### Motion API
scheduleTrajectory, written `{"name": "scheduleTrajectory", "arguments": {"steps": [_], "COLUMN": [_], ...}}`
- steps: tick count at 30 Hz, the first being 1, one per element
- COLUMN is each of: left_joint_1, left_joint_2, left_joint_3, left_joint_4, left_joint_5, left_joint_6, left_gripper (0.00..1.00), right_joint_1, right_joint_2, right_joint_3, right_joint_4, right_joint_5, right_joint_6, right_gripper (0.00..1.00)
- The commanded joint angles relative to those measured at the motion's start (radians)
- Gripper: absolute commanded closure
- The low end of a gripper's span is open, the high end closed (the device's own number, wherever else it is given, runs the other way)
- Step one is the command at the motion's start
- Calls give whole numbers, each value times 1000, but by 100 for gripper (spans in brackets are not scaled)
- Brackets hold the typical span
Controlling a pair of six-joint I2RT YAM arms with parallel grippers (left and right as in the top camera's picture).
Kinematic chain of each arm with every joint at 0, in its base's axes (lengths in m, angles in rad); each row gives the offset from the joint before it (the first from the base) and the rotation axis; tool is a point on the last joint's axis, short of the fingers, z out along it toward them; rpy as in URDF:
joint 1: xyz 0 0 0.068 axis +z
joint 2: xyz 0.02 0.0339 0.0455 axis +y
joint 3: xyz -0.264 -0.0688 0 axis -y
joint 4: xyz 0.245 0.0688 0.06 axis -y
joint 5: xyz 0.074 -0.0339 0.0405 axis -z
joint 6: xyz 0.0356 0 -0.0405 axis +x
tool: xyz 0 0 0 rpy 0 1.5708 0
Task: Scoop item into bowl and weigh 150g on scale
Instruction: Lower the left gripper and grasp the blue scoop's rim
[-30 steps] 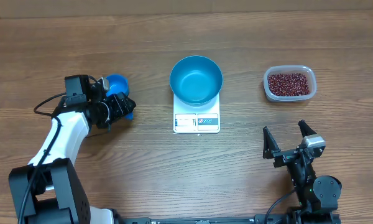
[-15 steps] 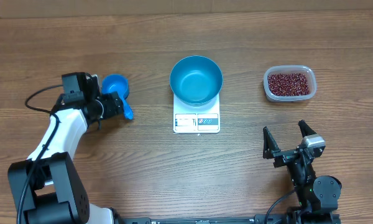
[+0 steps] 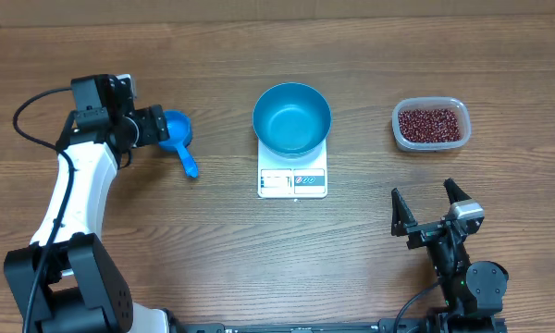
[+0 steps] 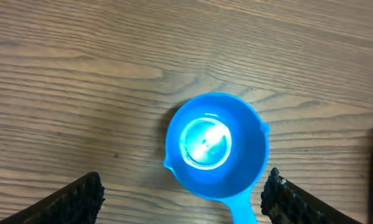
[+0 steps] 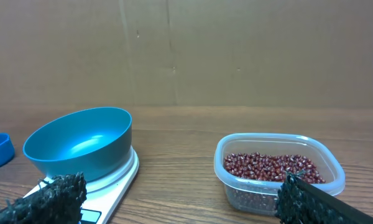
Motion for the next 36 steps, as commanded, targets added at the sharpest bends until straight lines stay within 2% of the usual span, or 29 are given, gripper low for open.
{"name": "scheduleTrajectory", "arguments": {"steps": [1, 8, 11, 16, 25, 30, 33, 36], "left_joint_1": [13, 13, 13, 11, 5, -4, -3, -4], "left_joint_2": [48, 137, 175, 218, 283, 294, 295, 294], "left_joint_3": [23, 23, 23, 23, 23, 23, 23, 23], "left_joint_4": [10, 36, 62, 103, 118, 129, 133, 140], "left_joint_5": [-33, -36, -54, -50, -50, -58, -58, -57], "left_joint_6": [27, 16, -45, -83, -104, -104, -104, -105], "left_gripper": [17, 25, 30, 35, 56, 62, 72, 87], "right_joint_1": [8, 8, 8, 8, 8, 8, 8, 8], "right_joint_2": [-9, -9, -9, -9, -9, -9, -9, -9], "right_joint_3": [-11, -11, -11, -11, -11, -11, -11, -11], "right_joint_4": [4, 4, 4, 4, 4, 4, 4, 4], "right_joint_5": [10, 11, 10, 10, 11, 10, 10, 10], "right_joint_6": [-2, -2, -2, -2, -2, -2, -2, -2], "right_gripper": [0, 0, 0, 0, 0, 0, 0, 0]}}
